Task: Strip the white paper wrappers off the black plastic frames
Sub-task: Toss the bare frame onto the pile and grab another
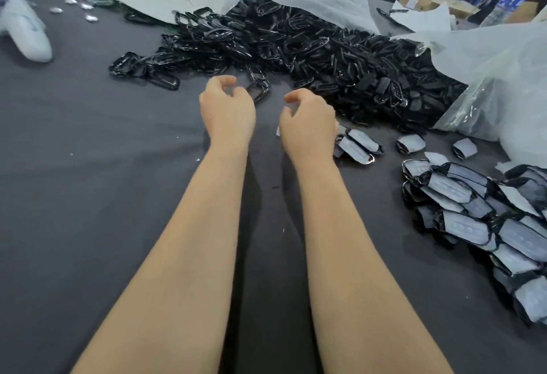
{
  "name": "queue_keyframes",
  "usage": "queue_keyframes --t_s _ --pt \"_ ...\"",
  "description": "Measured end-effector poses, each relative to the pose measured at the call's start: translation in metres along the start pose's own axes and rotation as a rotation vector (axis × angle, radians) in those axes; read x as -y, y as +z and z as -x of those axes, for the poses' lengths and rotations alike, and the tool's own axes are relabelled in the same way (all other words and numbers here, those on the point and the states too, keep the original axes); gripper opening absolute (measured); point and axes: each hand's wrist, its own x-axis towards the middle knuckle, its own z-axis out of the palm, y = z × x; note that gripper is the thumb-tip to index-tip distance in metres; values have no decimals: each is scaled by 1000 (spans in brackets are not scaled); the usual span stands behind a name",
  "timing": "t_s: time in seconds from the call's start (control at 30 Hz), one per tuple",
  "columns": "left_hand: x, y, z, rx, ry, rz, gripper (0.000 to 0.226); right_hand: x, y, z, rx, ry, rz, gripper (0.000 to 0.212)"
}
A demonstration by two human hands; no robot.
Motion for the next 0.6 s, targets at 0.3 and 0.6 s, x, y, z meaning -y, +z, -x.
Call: queue_keyframes --t_s 0.3,0.6 --pt "15 10 -7 216 179 -688 40 9 17 -15 146 178 243 32" --pt "23 26 -9 214 246 -900 38 -6 6 -29 44 127 189 32"
